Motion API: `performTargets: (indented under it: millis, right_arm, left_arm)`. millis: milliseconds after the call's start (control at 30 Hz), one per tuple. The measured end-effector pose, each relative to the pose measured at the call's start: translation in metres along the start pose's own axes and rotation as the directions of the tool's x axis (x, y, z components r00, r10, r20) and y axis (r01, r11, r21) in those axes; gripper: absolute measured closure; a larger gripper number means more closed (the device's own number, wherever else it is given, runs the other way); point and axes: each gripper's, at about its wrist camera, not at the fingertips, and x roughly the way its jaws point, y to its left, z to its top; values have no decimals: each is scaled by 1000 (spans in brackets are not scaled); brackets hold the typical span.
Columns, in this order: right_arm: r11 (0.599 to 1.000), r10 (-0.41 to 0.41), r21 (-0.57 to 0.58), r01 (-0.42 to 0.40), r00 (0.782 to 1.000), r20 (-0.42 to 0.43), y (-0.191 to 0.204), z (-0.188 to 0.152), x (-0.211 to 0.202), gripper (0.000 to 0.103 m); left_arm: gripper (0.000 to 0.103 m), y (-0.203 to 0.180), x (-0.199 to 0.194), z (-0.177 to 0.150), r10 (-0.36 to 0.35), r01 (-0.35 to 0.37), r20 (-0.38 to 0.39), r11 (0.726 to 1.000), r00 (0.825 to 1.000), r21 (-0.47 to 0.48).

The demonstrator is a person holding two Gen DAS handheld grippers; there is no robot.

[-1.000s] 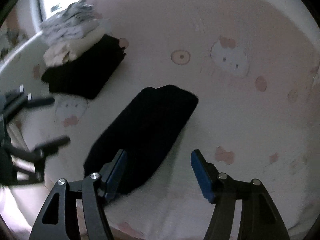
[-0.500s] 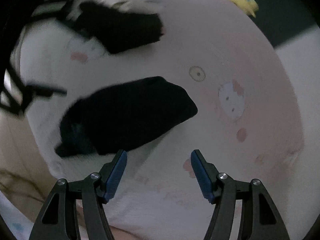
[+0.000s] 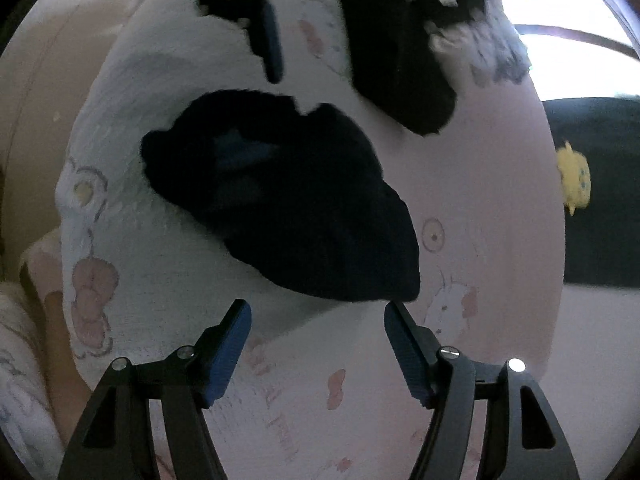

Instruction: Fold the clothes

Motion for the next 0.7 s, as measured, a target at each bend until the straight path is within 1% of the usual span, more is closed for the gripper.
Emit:
performTargets:
  millis: [100, 200, 300, 333, 400, 467, 500, 533, 567, 700]
  right_arm:
    - [998, -26, -56, 28, 999, 28, 8, 1, 3, 34]
    - [995, -45, -84, 50, 997, 56, 15, 3, 10, 34]
    - [989, -73, -121, 84, 993, 94, 24, 6, 18, 34]
    - [987, -81, -132, 94, 991, 105, 27, 7, 20, 34]
    - [983, -104, -138, 124, 985, 140, 31, 10, 21, 34]
    - [980, -122, -133, 146, 977, 175, 32, 13, 21, 34]
    - [981, -120, -132, 146, 976, 183, 32, 14, 21, 34]
    - [981, -116, -129, 142, 975, 190, 31, 15, 22, 34]
    - [982, -111, -126, 138, 974, 198, 30, 16, 22, 34]
    - [989, -90, -94, 113, 972, 217, 26, 14, 22, 34]
  left_arm:
    - [33, -2, 8, 2, 16, -17, 25, 999, 1000, 48]
    - [33, -6, 15, 7, 21, -26, 60, 995, 998, 96]
    - [28, -15, 18, 10, 38, -53, 100, 987, 994, 155]
    - [25, -18, 18, 10, 47, -68, 118, 982, 992, 177]
    - [25, -23, 18, 11, 65, -98, 155, 972, 986, 214]
    - [24, -24, 19, 15, 100, -144, 193, 963, 976, 228]
    - [24, -24, 20, 17, 118, -167, 212, 958, 970, 234]
    - [21, -24, 21, 19, 130, -182, 222, 956, 966, 231]
    - [20, -23, 23, 22, 139, -191, 227, 956, 964, 223]
    - [20, -18, 26, 30, 97, -149, 233, 964, 968, 220]
